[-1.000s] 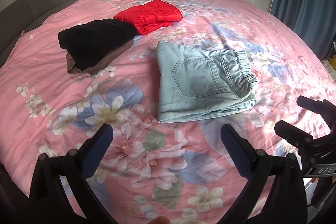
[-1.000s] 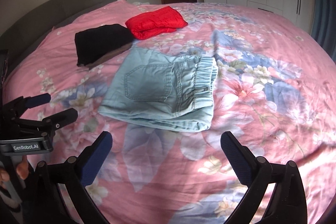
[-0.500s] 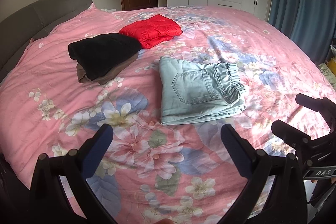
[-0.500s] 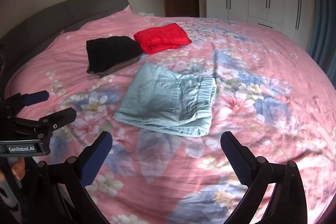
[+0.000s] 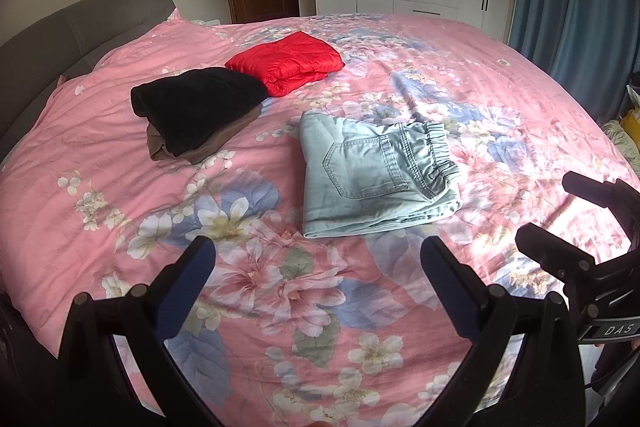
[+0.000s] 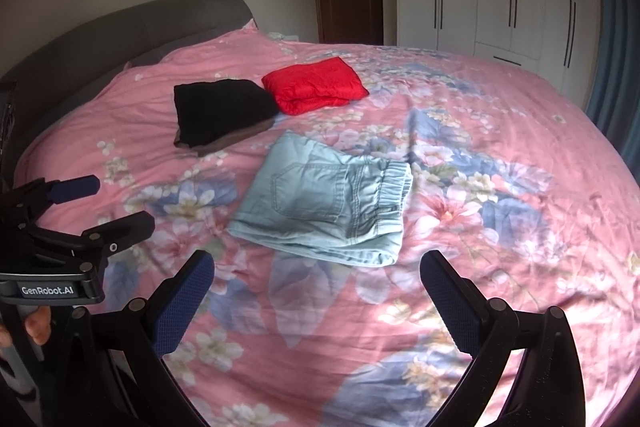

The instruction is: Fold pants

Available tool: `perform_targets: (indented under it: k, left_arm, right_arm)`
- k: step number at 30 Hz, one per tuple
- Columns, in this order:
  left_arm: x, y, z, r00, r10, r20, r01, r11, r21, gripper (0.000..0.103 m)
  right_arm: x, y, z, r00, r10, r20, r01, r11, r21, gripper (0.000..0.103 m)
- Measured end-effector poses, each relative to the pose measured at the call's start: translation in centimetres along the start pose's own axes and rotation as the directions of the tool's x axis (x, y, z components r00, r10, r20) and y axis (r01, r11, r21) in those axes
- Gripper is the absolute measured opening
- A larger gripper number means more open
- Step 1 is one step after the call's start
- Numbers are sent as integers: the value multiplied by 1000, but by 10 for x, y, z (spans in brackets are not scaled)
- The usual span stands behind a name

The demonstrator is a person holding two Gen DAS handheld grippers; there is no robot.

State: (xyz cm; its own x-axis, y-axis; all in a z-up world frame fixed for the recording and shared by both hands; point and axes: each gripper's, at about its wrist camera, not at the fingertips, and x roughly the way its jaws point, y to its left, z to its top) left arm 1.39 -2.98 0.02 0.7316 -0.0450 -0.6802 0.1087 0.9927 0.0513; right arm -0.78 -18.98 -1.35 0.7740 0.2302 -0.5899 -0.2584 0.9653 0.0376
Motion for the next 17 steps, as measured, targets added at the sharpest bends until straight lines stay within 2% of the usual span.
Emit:
perform_targets:
  k: [17]
  left_arm:
    - [-1,-2,1,1000,6,7,-6,1000,2,103]
  right_arm:
    - [0,5,4,1000,11,4,-11,1000,-8,102]
